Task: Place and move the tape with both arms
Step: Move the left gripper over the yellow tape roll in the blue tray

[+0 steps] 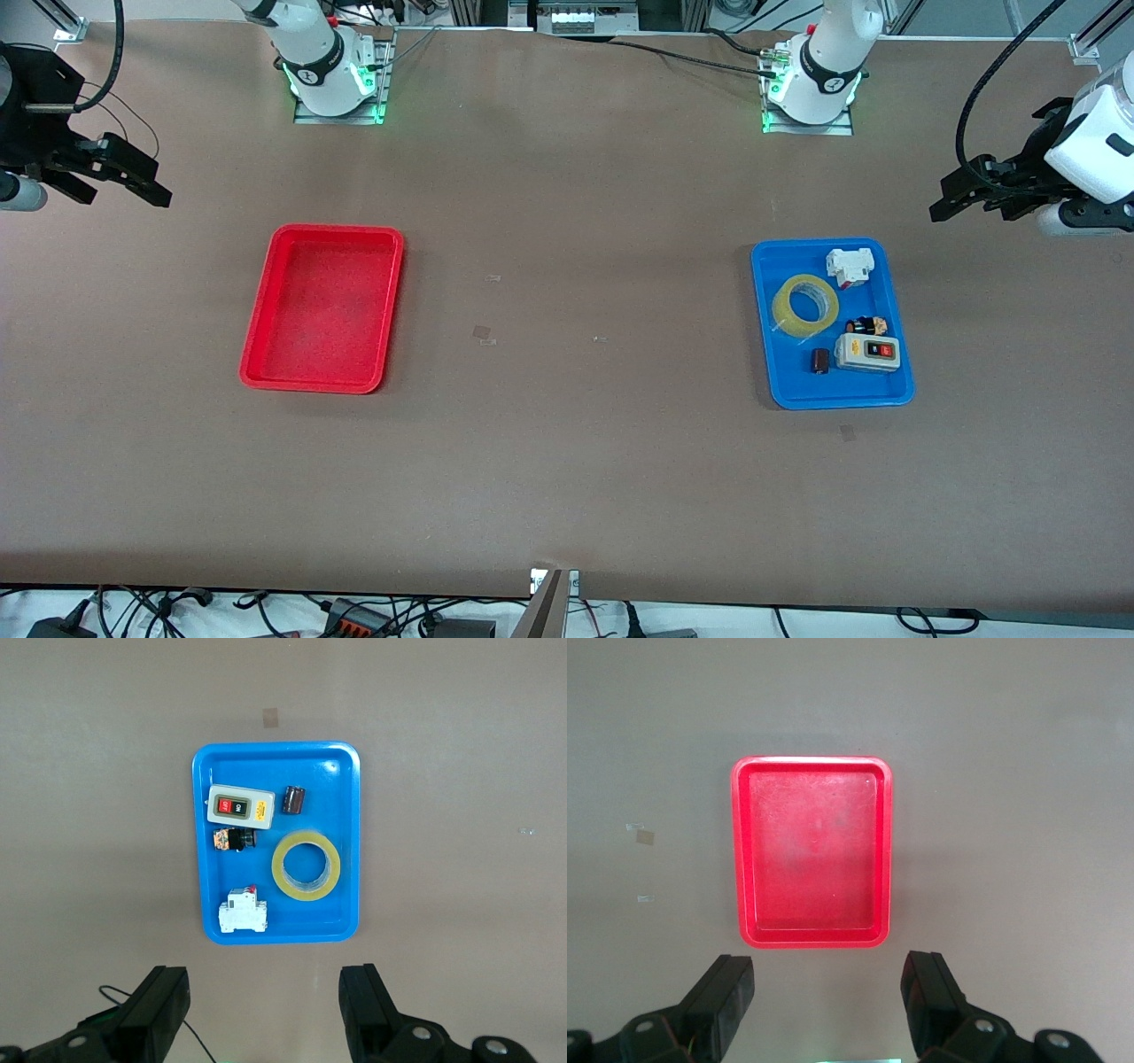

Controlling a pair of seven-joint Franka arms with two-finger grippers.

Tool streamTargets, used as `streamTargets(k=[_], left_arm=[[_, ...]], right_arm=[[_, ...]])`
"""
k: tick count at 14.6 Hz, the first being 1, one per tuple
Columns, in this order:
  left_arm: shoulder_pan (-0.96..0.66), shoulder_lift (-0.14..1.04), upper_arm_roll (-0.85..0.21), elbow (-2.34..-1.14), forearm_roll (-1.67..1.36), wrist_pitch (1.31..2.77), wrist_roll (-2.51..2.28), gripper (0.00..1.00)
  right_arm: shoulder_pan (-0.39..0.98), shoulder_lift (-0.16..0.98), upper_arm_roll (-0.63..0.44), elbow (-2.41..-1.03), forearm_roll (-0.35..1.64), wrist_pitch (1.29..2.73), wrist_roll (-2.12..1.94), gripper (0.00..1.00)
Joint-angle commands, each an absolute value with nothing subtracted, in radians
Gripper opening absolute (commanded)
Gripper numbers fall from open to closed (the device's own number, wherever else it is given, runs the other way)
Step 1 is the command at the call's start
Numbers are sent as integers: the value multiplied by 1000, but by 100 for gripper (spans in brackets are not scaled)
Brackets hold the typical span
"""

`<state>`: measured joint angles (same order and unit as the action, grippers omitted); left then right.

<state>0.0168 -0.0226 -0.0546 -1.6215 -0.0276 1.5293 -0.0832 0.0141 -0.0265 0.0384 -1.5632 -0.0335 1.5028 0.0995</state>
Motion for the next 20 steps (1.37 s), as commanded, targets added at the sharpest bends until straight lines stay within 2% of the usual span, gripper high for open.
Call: streamTargets(k=[1,7,13,15,17,20], left_arm=[[20,-49,-57,-1649,-48,1545,-64,100],[18,-41,-57,-1638,-48,1545,-64,100],[11,67,-55,-1643,-48,1519,-83,100],[21,136,-55,-1663,-38,1528,-92,100],[21,166,-55,-1704,-35,1635,-92,100],[17,147,-57,-1912,-37,1883,-92,100]], right_arm=[[12,-52,38,-1582,-20,1494,80,99],[8,-44,31,-1574,-18,1496,78,99],[11,-46,32,-1574,-20,1494,80,99],[11,-46,32,-1574,-18,1496,80,99],[9,-44,32,-1574,-18,1496,80,99],[9,-43,32,-1574,-18,1497,80,99]])
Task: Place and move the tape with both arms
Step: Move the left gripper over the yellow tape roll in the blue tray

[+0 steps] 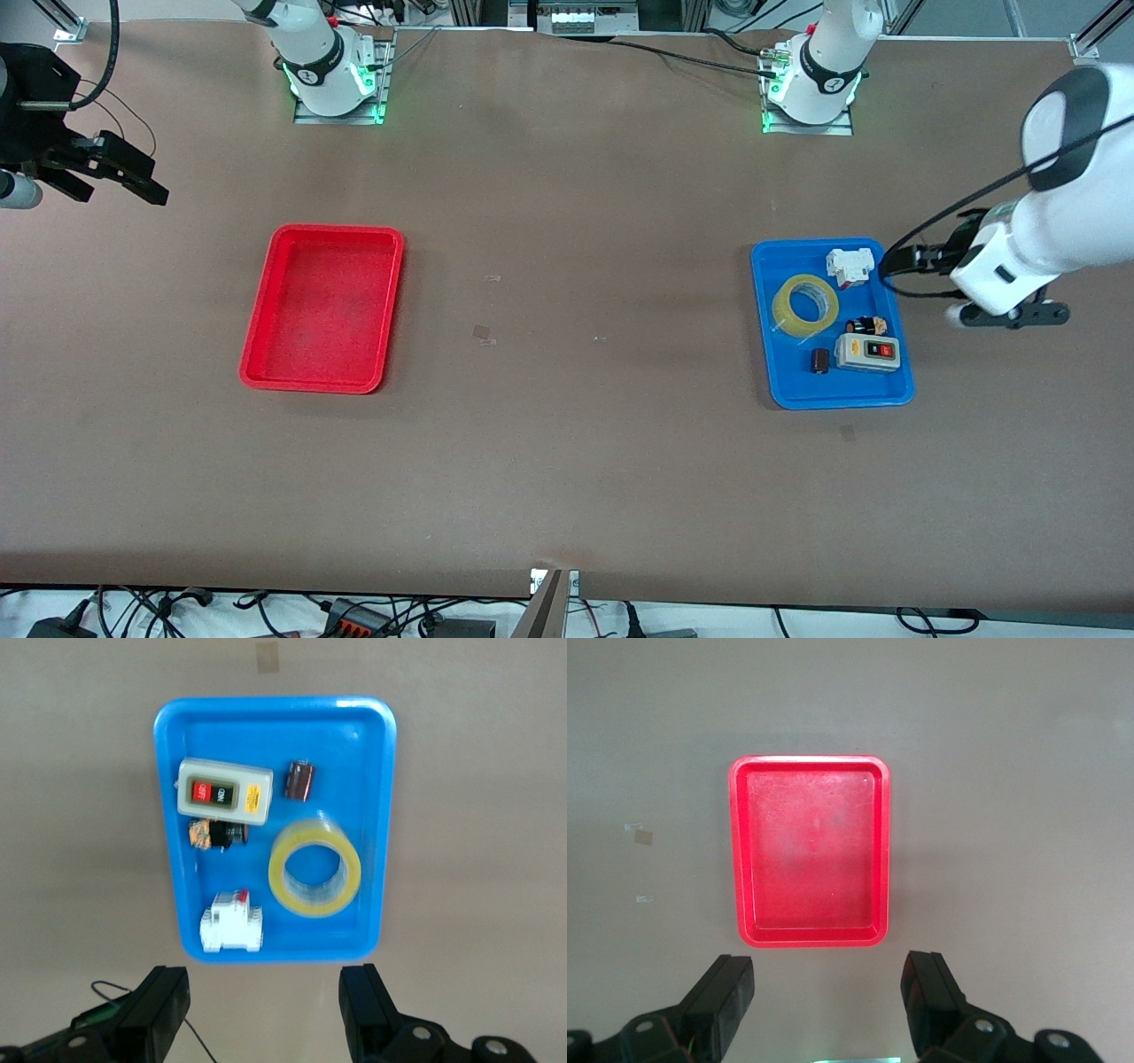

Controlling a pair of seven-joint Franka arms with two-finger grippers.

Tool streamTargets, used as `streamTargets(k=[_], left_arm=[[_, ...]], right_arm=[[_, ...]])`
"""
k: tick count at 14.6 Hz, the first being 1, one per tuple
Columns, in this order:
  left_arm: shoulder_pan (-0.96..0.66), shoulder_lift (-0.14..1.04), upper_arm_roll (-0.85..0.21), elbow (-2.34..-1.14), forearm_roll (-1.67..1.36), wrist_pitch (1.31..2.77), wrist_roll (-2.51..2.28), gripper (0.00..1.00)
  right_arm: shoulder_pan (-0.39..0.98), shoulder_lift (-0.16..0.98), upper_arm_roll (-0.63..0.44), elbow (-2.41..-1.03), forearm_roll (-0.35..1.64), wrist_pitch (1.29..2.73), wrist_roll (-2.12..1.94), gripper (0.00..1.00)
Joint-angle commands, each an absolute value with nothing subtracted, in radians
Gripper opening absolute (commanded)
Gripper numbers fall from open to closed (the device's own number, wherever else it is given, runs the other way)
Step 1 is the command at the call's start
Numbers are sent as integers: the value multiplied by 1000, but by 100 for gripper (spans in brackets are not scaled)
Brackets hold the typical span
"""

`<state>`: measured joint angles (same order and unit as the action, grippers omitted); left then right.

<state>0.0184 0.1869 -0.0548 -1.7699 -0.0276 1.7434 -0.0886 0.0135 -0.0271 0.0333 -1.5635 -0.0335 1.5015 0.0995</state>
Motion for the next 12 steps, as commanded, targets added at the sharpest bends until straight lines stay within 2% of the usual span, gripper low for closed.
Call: streamTargets(k=[1,7,12], left_arm=[[14,144,-57,-1961,-37,1949,-92,100],[6,147,-60,-2225,-37,2271,-75,100],[0,230,-71,-2253,-34,2345,-71,100]], right_arm=[[9,-43,32,-1575,-18,1494,80,99],[9,-41,32,-1575,-18,1497,78,99],[9,-41,32,-1575,-18,1494,78,99]])
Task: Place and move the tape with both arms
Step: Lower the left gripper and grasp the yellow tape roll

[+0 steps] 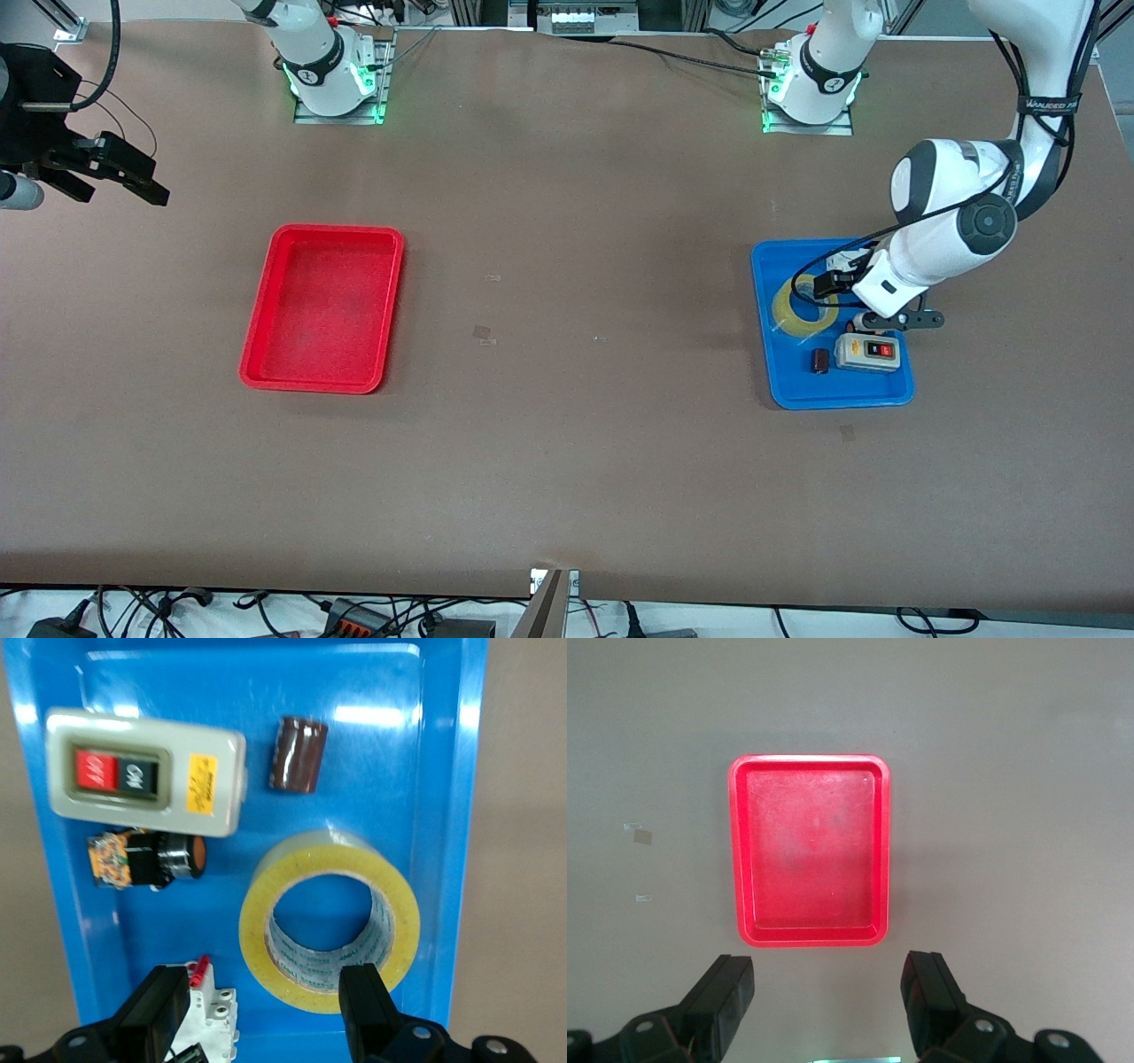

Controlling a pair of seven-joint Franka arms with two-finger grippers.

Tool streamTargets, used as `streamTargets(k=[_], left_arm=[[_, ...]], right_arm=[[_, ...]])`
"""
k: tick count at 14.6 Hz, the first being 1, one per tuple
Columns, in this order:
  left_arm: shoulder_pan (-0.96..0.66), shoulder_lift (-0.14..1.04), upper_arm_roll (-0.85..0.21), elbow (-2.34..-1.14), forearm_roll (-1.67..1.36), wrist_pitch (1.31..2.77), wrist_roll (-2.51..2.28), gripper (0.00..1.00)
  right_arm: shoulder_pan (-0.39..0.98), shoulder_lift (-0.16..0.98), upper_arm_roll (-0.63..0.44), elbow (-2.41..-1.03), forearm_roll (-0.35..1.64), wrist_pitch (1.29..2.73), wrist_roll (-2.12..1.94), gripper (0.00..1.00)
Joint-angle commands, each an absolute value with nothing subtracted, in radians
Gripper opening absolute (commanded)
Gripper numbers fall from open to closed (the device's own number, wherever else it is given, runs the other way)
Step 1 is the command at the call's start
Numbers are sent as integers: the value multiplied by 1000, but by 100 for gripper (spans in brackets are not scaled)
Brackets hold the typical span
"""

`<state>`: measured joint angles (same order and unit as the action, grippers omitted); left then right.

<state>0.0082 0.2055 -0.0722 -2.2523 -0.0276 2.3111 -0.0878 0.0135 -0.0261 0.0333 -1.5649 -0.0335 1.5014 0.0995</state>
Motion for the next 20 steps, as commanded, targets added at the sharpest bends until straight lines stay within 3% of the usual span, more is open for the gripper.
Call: streamTargets(k=[1,15,18,19,20], left_arm=[[0,244,-71,-2253,-34,2352,-69,100],[9,388,-71,-2244,-34,2484,15,99],[8,390,-71,-2243,-34,2482,18,71],[8,388,-71,-2243,-34,2482,18,59],[8,385,-71,-2243,-34,2479,17,41]], right_arm=[[9,-41,32,-1575,-18,1494,78,99],[9,-35,32,-1575,-18,1494,78,99],[9,-35,32,-1575,-18,1496,78,99],[9,-35,32,-1575,-18,1494,78,99],[9,-35,32,-1574,-18,1494,78,99]])
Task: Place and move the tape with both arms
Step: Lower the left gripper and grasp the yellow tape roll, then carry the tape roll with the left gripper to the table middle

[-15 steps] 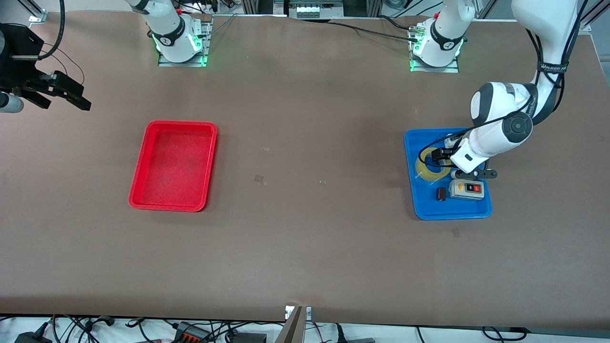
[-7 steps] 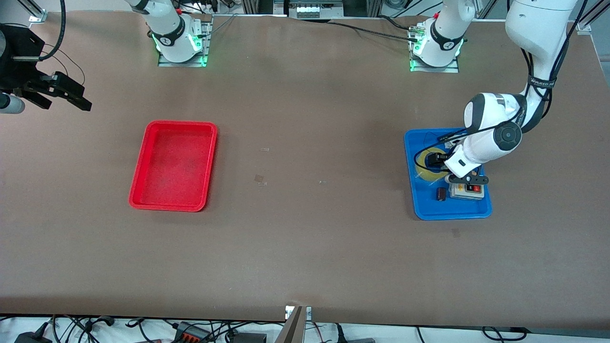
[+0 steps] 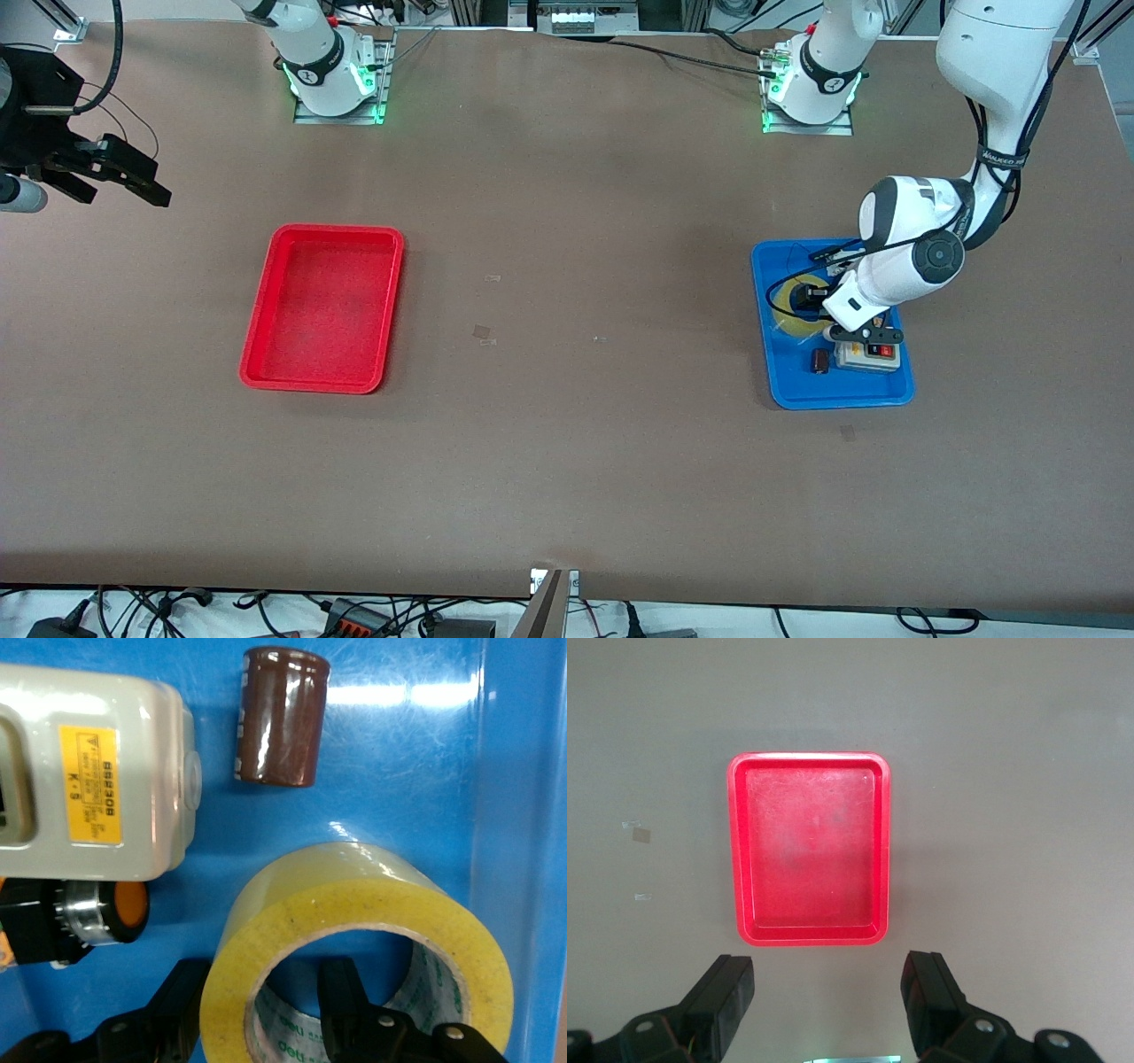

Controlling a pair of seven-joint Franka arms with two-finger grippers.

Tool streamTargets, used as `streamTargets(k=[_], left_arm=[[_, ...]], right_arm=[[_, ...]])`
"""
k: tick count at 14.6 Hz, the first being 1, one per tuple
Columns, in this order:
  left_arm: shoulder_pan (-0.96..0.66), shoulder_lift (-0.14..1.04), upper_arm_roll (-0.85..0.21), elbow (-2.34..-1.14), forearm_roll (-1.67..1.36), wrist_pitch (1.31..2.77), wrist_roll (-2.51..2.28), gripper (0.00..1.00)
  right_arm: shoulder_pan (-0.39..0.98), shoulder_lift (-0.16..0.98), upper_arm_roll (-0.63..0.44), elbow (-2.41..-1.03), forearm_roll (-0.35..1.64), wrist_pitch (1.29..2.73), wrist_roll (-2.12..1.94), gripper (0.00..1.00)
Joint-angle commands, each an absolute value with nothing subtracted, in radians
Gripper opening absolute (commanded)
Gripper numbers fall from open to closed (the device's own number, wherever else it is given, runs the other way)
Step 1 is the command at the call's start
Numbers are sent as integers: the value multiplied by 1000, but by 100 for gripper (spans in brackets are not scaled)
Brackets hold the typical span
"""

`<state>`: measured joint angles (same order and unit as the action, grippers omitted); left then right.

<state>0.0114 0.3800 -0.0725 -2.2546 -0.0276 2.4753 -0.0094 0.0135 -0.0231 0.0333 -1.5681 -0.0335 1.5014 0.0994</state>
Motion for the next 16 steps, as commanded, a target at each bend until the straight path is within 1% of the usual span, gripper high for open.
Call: streamTargets(k=[1,2,5,7,10,11,13,16], left_arm=[[8,382,-71,-2243,-34,2474,15,29],[9,377,-71,-2243,-34,2470,15,22],[15,344,-71,-2243,-34,2459,14,11],[17,292,-71,-2226,-34,2377,15,8],[3,204,-77,-2162,-43,2170,-5,8],[3,178,-106,-2161,-49,2148,-27,8],[3,157,-211,-2157,-49,2140,-171,8],[-2,179,-352,-2111,-49,2151,-346,8]], right_arm=[[9,-35,32,-1574,-18,1494,78,99],[9,-35,32,-1574,-18,1494,78,99],[9,-35,31,-1574,-18,1493,78,99],[9,-35,31,-1574,-18,1493,78,99],[9,-37,31,-1574,-18,1493,78,99],[8,-37,31,-1574,-18,1493,78,99],[6,-35,29,-1574,-18,1494,77,99],[6,-35,29,-1574,-18,1494,77,99]])
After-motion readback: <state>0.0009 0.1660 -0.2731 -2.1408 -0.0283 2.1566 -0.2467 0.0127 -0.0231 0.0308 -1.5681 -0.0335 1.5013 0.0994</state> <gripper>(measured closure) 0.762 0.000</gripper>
